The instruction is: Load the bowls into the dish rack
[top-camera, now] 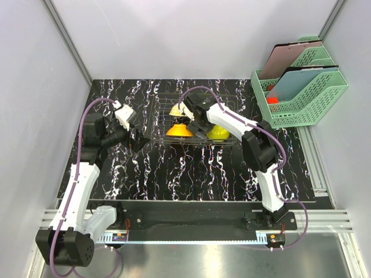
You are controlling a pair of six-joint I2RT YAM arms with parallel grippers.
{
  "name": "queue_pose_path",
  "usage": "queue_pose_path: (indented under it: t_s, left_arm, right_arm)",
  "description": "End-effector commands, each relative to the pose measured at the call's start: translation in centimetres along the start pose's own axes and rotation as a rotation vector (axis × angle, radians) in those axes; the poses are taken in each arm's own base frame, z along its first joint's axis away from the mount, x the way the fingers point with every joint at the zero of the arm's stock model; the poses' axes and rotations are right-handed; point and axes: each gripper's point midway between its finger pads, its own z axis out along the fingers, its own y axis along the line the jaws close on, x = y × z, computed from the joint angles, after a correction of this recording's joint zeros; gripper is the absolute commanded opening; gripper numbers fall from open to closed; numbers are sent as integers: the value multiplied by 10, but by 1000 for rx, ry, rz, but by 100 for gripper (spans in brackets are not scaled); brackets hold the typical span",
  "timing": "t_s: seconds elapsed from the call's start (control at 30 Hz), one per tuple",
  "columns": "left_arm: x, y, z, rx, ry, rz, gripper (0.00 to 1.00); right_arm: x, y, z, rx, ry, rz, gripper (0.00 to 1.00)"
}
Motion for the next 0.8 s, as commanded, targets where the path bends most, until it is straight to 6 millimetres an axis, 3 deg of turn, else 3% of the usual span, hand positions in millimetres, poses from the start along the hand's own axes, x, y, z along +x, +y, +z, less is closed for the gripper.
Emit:
queue_pose_path:
  t_s: [0.0,0.17,0.2,0.37,0.4,0.43,0.47,0.53,0.57,0.63,0.67,0.73,0.77]
  left_arm:
    - [-10,6,3,6,-25,45,99]
    - [-9,11,7,-3,-7,47,99]
    - [-9,12,7,-6,-5,40,99]
    - [-19,16,5,-32,-24,35,99]
    - [-22,17,4,-35,-26,30,99]
    - [-23,17,2,-37,-22,18,99]
    - [-28,20,-1,-51,-29,-2,99]
    - [-31,18,-4,-48,-25,-20,99]
    - [-33,28,-12,-89,-36,-27,99]
    - [-34,34,-20,-126,-45,-32,99]
    - [-37,38,-27,-152,-58,-32,99]
    - [-37,39,-35,-162,-58,-30,99]
    - [-39,42,-43,-186,-69,-21,99]
  right_arm:
    - [-25,-38,-57,114,-131,-13,100]
    - [-36,-83,-90,310,-200,23,100]
    - [-38,-92,-103,328,-236,48,100]
    - [-51,-105,-154,322,-426,174,100]
    - [-49,-110,-174,317,-473,200,100]
    - [-48,-110,-179,284,-504,234,100]
    - [-41,-117,-200,277,-552,273,100]
    - [-27,-124,-211,185,-602,344,100]
    - [-13,-129,-227,160,-628,372,100]
    - [9,-139,-236,89,-661,436,100]
    - [24,-140,-257,86,-697,451,100]
    - [48,-133,-260,80,-688,446,100]
    - [67,-134,-280,113,-722,459,100]
